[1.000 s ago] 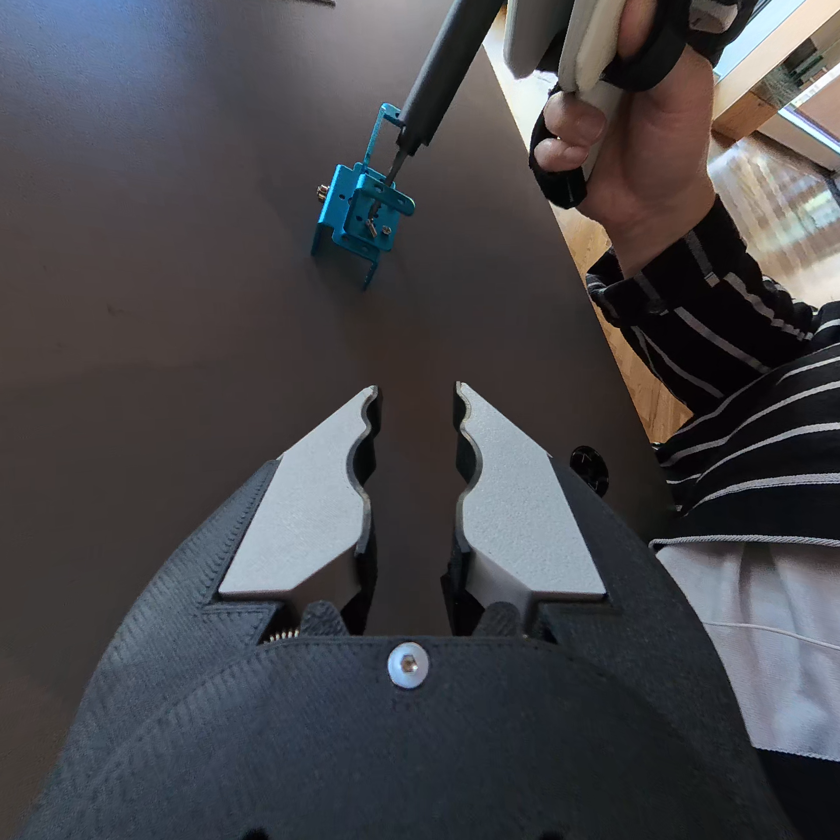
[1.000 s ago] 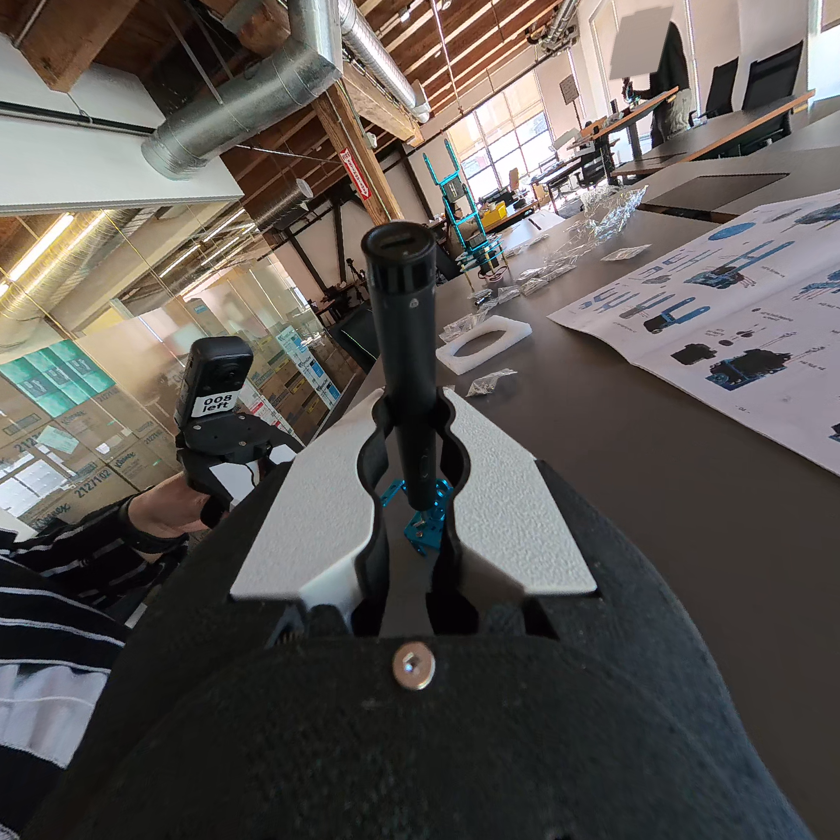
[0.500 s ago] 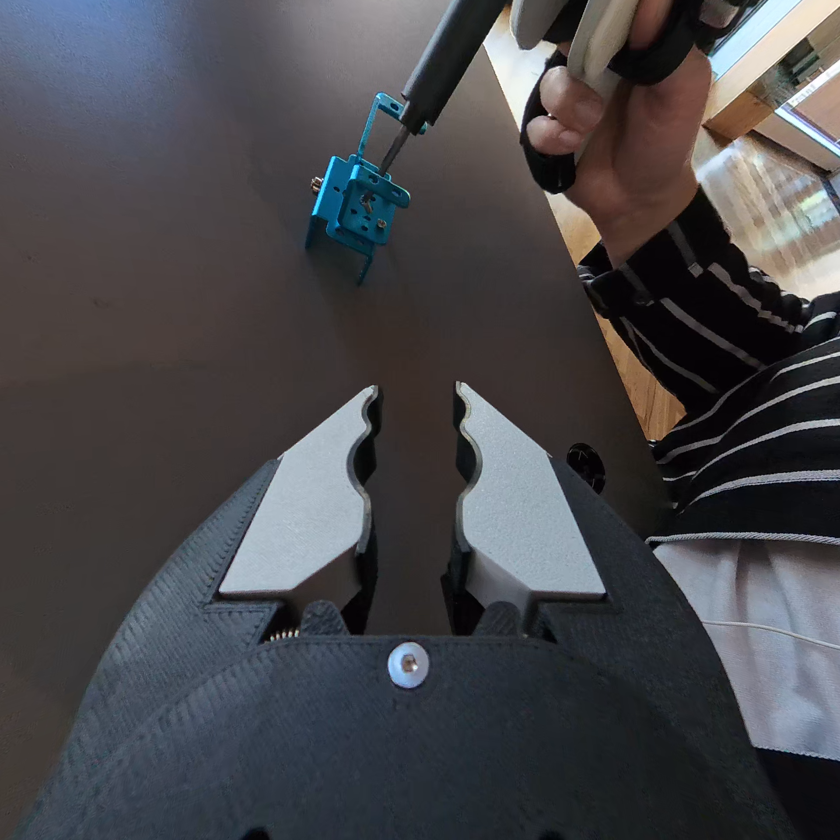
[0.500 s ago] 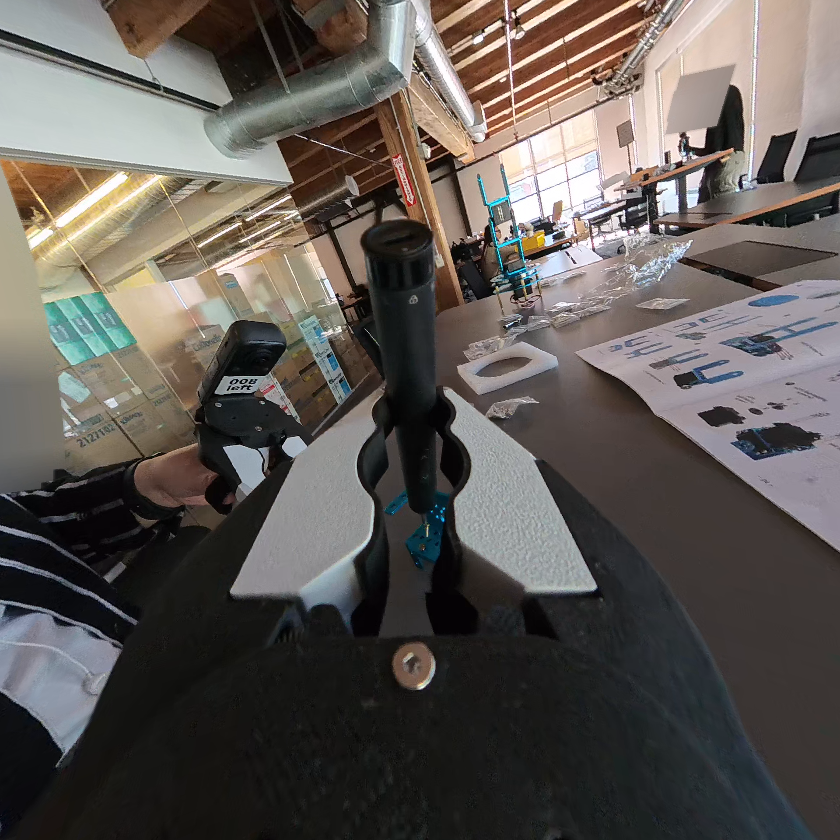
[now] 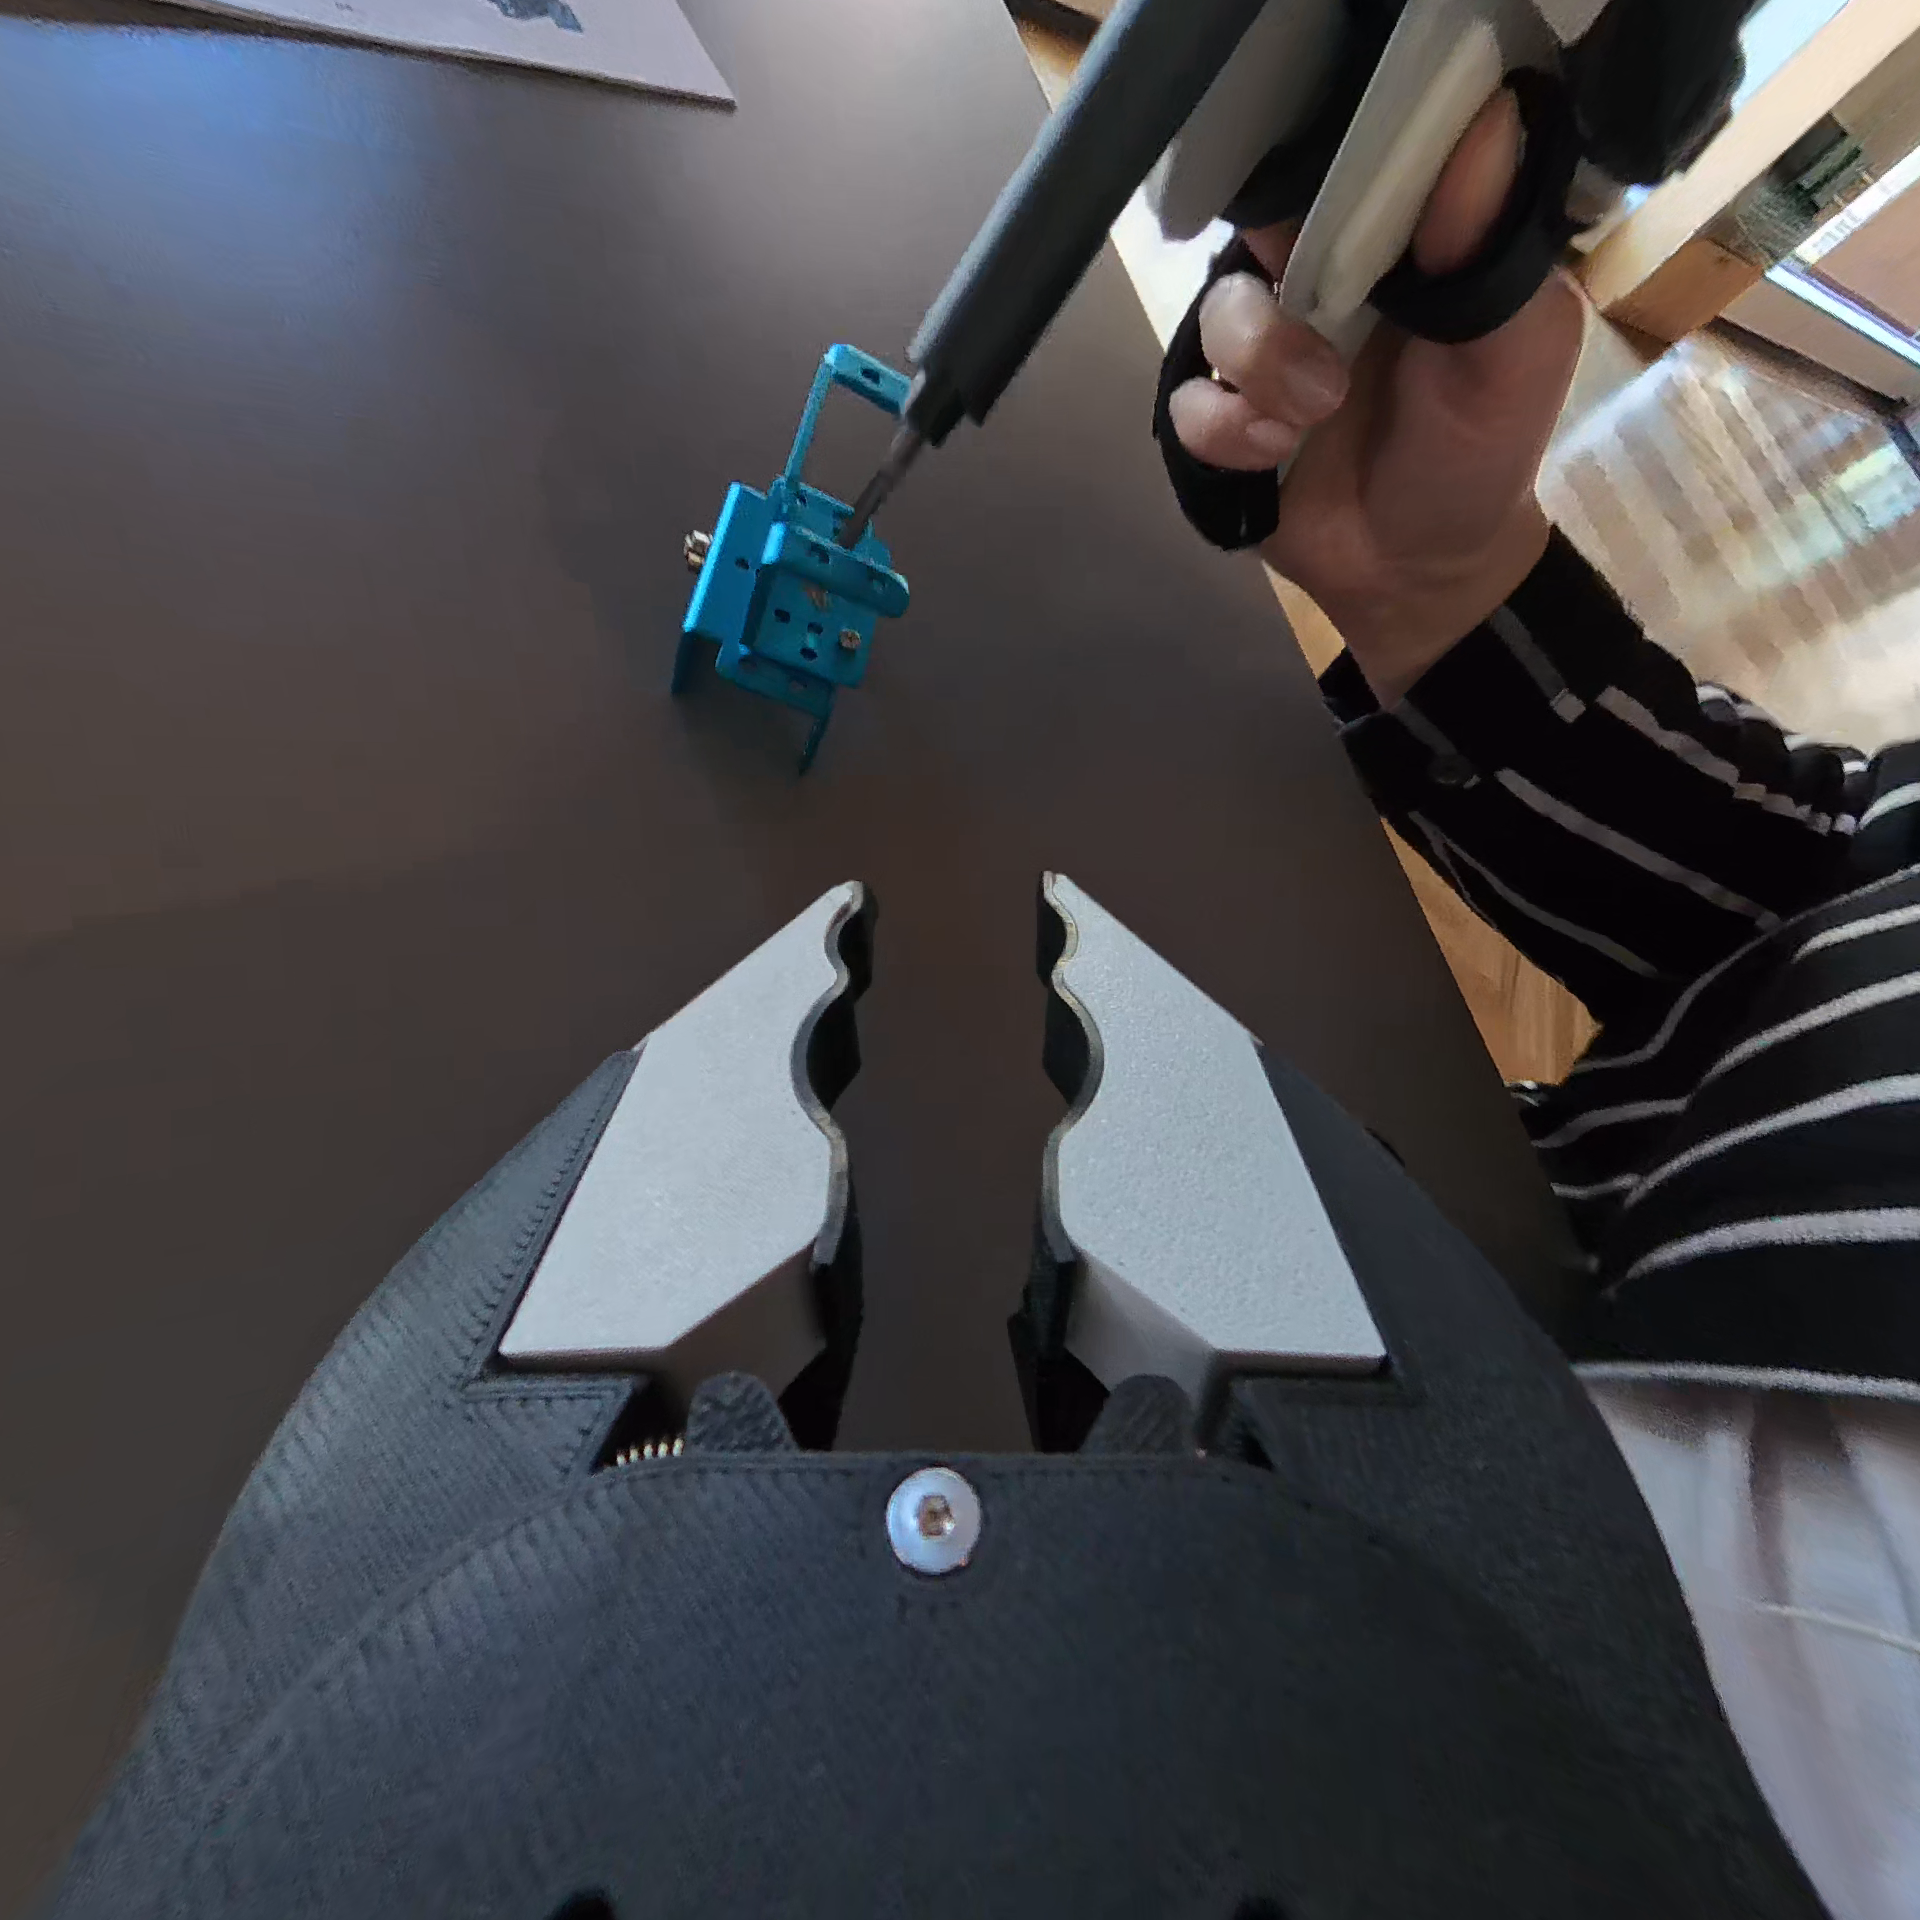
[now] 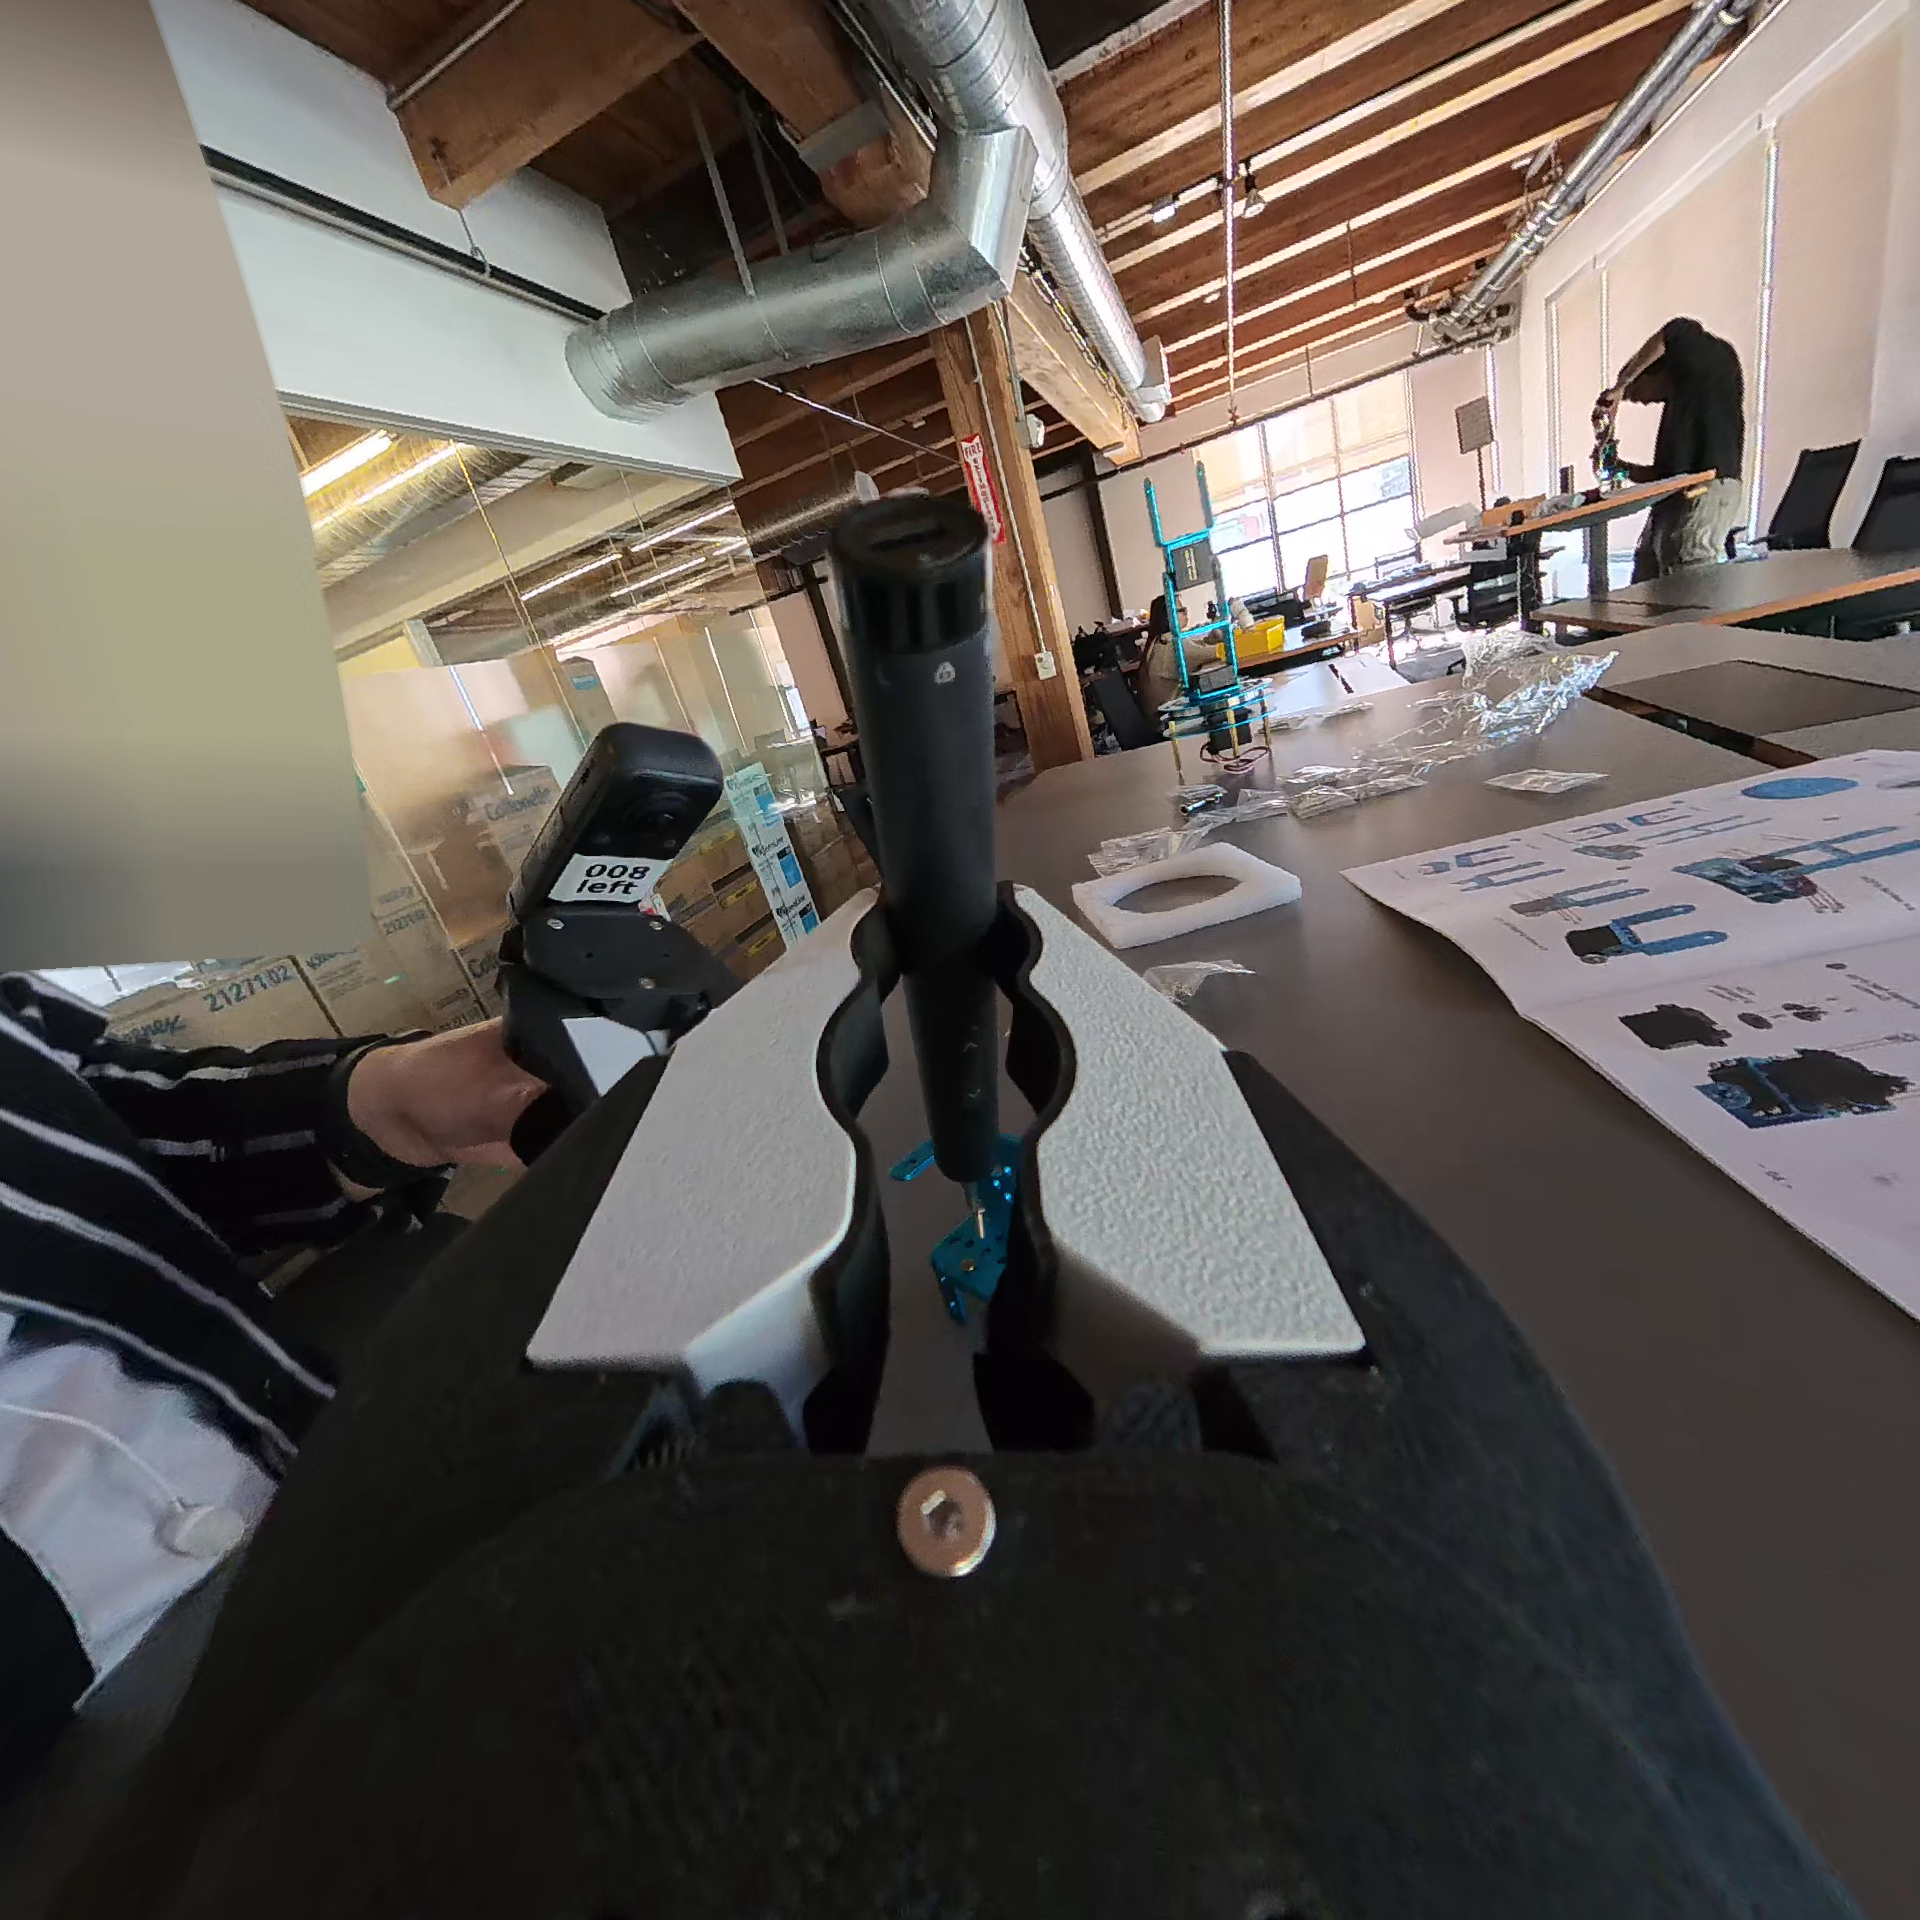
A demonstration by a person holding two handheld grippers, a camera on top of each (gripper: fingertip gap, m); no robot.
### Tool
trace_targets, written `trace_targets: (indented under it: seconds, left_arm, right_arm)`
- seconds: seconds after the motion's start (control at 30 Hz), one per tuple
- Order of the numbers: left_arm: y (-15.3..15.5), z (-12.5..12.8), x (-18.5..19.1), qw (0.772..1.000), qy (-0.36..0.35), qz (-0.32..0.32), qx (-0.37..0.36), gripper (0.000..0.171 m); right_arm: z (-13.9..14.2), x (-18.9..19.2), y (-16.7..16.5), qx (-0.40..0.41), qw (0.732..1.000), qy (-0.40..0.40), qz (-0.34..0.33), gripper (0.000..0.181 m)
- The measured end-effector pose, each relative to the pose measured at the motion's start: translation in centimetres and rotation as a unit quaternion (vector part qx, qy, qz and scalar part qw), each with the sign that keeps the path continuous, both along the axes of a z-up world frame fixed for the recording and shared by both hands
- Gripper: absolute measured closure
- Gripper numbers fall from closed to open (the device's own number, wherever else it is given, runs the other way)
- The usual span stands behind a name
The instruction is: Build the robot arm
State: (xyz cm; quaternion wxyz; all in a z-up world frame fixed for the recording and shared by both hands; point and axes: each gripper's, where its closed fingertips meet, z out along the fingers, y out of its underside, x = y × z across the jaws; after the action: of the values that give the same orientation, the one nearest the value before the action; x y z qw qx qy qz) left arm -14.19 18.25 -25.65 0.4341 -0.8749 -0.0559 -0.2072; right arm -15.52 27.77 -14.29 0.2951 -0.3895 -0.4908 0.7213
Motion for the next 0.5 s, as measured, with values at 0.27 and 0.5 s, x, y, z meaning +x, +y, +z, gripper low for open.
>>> trace_targets:
  seconds: [0.27, 0.5]
  left_arm:
    - [3.2, 0.6, -1.8, 0.993, 0.089, 0.065, 0.034, 0.131]
    - [3.4, 0.5, -1.9, 0.992, 0.095, 0.082, 0.034, 0.131]
  right_arm:
    - [0.0, 0.8, -0.6, 0.011, 0.999, 0.051, 0.012, 0.165]
    - [0.7, 1.7, -1.0, 0.045, 0.994, 0.093, 0.019, 0.164]
